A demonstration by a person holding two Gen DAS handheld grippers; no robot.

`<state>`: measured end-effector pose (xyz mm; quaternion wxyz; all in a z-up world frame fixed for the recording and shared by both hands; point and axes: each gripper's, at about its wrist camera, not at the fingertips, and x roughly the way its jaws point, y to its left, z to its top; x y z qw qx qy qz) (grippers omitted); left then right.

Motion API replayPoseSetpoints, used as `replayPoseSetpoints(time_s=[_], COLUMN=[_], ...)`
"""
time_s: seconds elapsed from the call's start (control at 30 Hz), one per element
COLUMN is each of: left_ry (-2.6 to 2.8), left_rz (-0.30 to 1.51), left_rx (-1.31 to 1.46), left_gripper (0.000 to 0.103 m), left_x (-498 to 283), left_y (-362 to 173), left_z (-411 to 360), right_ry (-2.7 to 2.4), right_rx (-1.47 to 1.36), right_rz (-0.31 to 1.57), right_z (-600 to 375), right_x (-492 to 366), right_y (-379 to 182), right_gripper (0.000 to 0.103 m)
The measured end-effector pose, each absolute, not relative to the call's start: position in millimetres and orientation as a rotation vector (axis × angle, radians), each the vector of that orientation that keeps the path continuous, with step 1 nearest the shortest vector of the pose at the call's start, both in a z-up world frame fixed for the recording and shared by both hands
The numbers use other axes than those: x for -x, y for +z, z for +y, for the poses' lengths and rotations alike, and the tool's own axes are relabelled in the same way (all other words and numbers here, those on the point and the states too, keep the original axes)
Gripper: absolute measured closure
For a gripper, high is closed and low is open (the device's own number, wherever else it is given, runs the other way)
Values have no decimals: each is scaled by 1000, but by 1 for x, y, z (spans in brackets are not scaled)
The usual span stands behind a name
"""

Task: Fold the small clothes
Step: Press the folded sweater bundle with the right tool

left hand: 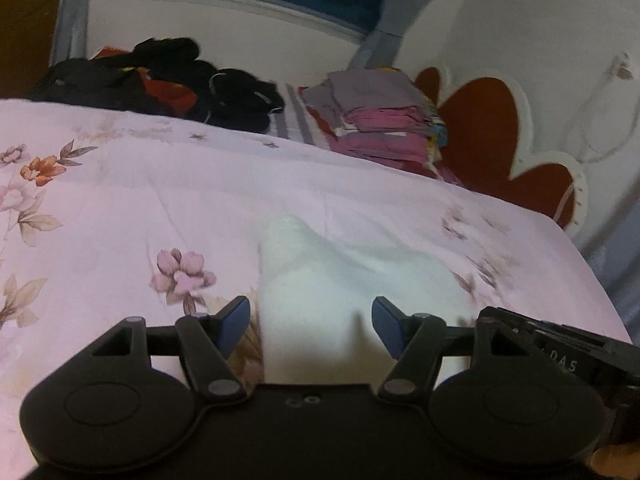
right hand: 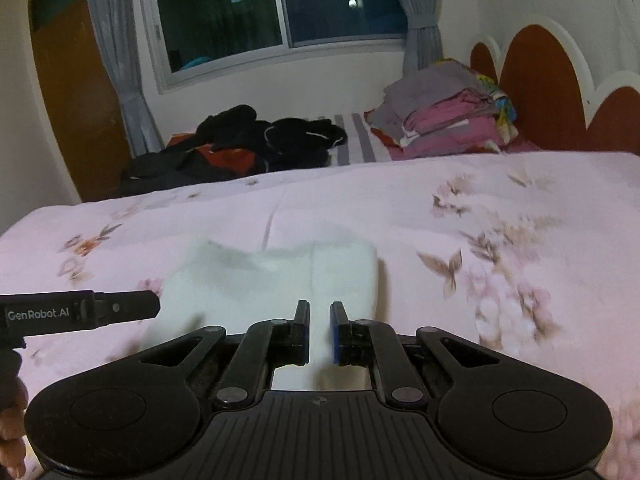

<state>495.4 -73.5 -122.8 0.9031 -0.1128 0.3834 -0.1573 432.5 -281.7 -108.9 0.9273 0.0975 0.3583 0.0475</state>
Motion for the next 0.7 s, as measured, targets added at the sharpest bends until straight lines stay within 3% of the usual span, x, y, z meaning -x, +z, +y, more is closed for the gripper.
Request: replayPoseSetpoints(time_s=[0.47, 0.7], left_ry=[-289, -244], left_rz=[861, 850], left_rx=[256, 333], left_gripper=[31, 34], left_x=[-528, -537], left_y=[-166, -166], left_z=[-67, -69], right_ry=[9, 36], right_rx=[-171, -192], right_rz=[804, 727], right_z=[-281, -285], right_x=[-504, -512], right_y=[-167, -154], right_gripper=[94, 93])
